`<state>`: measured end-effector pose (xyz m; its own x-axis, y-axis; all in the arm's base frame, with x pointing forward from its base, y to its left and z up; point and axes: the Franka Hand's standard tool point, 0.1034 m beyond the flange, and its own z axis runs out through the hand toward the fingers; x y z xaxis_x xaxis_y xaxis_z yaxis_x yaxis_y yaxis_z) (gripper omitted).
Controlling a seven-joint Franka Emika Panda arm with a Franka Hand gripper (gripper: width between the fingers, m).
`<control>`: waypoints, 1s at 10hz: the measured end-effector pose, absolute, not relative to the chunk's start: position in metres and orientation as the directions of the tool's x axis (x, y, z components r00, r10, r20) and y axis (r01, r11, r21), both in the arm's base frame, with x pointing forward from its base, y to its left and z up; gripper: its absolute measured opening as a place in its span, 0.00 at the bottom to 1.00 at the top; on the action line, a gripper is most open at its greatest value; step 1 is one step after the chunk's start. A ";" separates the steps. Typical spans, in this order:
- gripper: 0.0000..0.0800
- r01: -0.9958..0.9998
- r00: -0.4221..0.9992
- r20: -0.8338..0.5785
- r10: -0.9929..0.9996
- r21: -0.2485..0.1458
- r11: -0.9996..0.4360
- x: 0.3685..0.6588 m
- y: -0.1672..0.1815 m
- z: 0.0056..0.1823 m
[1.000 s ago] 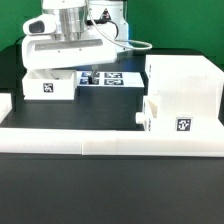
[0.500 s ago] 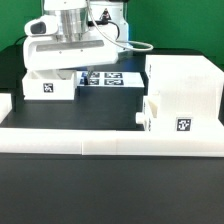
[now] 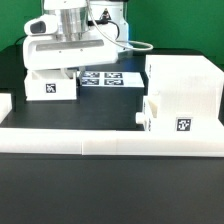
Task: Assemble drawer
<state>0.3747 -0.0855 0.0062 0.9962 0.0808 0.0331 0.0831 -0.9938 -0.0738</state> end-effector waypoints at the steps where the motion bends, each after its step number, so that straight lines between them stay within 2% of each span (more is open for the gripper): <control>1: 0.06 0.083 0.996 0.033 0.081 -0.074 -0.994 0.375 -0.086 0.006; 4: 0.06 0.083 0.996 0.034 0.081 -0.074 -0.994 0.375 -0.086 0.006; 5: 0.06 0.104 0.995 0.018 0.103 -0.087 -0.991 0.379 -0.078 0.010; 7: 0.06 0.197 0.980 0.000 0.198 -0.112 -0.974 0.406 -0.055 0.033; 9: 0.06 0.239 0.967 -0.047 0.250 -0.168 -0.956 0.438 -0.035 0.049; 10: 0.06 0.253 0.965 -0.031 0.262 -0.167 -0.953 0.451 -0.032 0.054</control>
Offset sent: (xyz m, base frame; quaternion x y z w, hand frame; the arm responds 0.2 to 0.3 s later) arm 0.0000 0.0000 0.0000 0.0000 0.0000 0.0000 1.0000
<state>0.4508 -0.0316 0.0536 0.9647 0.2616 -0.0310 0.2530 -0.9529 -0.1669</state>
